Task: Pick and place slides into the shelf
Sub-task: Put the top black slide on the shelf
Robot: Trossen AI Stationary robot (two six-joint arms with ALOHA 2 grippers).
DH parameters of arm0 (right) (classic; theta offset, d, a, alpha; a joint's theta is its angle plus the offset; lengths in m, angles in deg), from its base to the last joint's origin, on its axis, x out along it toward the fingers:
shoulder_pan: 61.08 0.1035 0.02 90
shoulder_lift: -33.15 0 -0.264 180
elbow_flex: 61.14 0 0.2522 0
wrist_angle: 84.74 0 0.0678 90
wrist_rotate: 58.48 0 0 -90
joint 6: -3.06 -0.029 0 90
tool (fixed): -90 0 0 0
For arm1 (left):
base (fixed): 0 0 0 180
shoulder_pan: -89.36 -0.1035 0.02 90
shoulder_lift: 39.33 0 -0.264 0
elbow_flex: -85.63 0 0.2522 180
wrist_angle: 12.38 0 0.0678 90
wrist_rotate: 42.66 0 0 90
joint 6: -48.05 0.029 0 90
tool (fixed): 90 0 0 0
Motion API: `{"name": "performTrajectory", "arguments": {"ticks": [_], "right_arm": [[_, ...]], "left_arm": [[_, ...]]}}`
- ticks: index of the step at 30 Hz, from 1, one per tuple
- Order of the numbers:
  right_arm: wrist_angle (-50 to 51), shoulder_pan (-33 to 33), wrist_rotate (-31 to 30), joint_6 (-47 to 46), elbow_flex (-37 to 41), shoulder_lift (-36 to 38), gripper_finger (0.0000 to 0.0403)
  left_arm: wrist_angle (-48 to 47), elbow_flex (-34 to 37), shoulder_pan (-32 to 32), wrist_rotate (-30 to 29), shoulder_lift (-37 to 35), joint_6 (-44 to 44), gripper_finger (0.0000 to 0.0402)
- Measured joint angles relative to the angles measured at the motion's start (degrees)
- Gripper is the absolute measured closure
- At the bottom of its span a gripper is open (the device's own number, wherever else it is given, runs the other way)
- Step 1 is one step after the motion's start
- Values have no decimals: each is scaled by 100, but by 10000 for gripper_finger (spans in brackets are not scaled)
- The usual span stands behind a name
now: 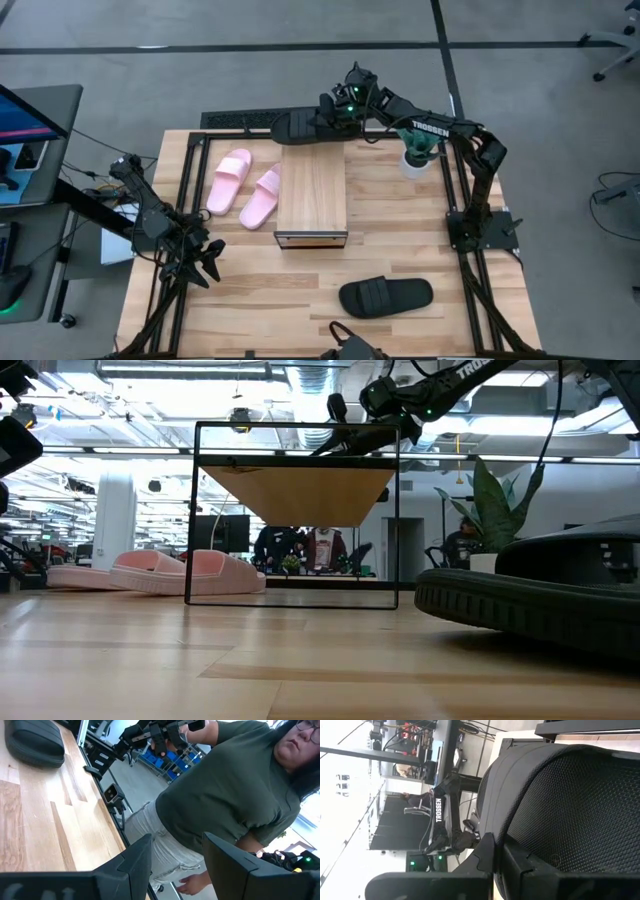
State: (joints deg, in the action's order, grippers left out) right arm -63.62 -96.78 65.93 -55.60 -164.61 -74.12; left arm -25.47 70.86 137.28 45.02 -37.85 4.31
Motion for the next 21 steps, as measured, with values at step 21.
{"name": "performTrajectory", "arguments": {"ticks": [21], "right_arm": [[41, 1, 0, -34, 0, 1, 367]], "left_arm": [[0, 2, 0, -1, 0, 0, 239]]}}
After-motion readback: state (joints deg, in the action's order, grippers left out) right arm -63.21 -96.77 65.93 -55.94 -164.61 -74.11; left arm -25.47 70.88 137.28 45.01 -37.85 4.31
